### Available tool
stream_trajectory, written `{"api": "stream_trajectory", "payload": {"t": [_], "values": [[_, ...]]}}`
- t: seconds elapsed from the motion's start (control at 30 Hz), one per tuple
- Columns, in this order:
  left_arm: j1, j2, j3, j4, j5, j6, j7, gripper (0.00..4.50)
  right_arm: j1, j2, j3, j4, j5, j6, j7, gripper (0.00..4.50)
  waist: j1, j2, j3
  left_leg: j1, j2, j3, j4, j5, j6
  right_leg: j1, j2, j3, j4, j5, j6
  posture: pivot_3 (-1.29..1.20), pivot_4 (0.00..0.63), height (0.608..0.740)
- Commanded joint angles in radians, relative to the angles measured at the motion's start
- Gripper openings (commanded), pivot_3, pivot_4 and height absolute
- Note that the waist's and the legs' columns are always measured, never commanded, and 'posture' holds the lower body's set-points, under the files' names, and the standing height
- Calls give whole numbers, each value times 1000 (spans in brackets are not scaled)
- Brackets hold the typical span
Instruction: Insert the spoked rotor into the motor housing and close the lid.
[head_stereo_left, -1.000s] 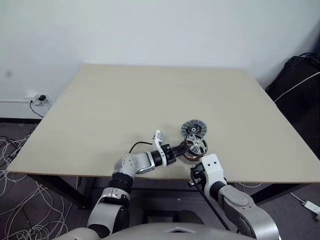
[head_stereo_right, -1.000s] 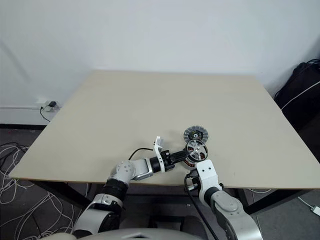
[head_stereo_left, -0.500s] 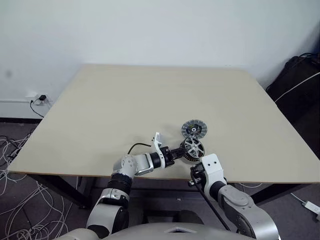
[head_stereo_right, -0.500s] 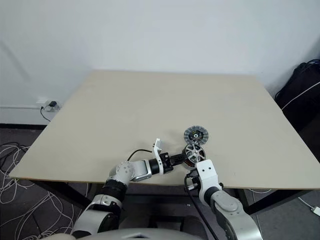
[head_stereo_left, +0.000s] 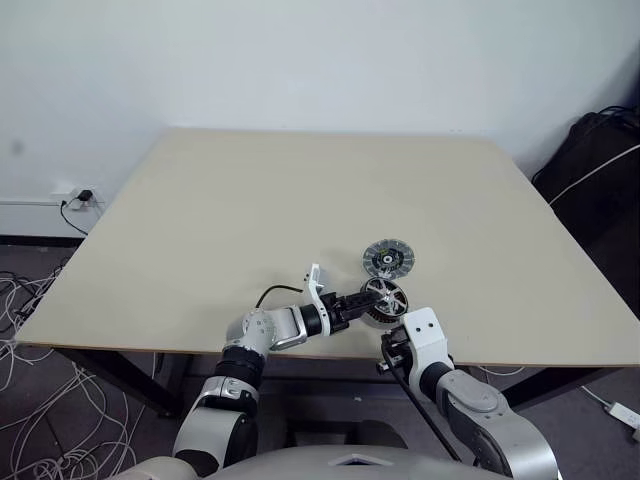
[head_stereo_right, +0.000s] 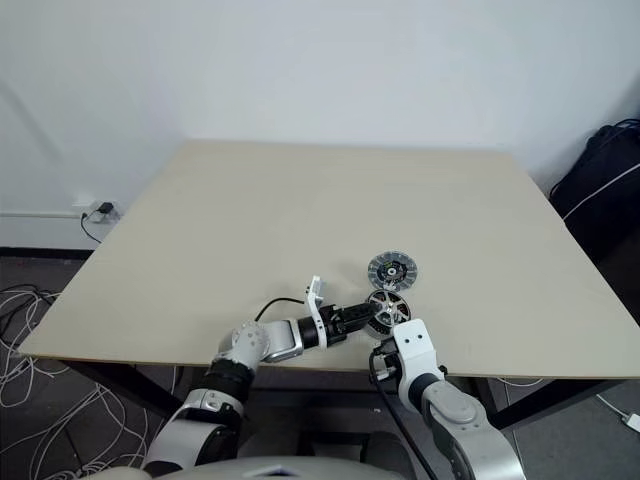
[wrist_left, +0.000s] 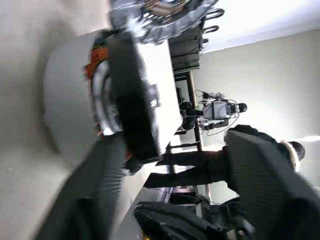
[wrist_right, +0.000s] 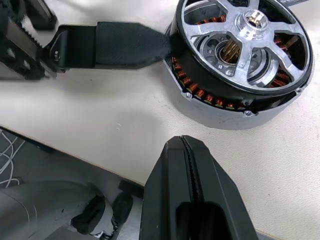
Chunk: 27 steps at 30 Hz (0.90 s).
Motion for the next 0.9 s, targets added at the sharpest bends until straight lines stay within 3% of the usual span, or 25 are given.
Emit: {"api": "stream_trajectory", "payload": {"t": [0.03,0.67,0.8,0.9], "values": [[112,-104,-20,-86,-9,-23,-4,4465,-16,0,-16,-23,-1,-14,-5,0,0,0,0,0,0,0,0,0,0,0,0,0,0,0,0,0,0,740],[179,-33,-33,-280,-22,-50,83,4465,-55,-1,1,-2,0,-13,8,0,-4,1,0,0,0,0,-1,0,0,-1,0,0,0,0,-1,0,0,740],[197,-21,-84,-302,31,-172,47,4465,-57,-1,3,-2,-1,-15,7,0,-4,1,0,0,0,0,-1,0,0,-1,0,0,0,0,-1,0,0,740],[227,5,-145,-327,133,-357,30,4465,-63,16,-9,-3,-7,-42,-11,0,-4,2,0,0,0,0,-1,0,0,-1,0,1,0,0,-1,0,0,740]]}}
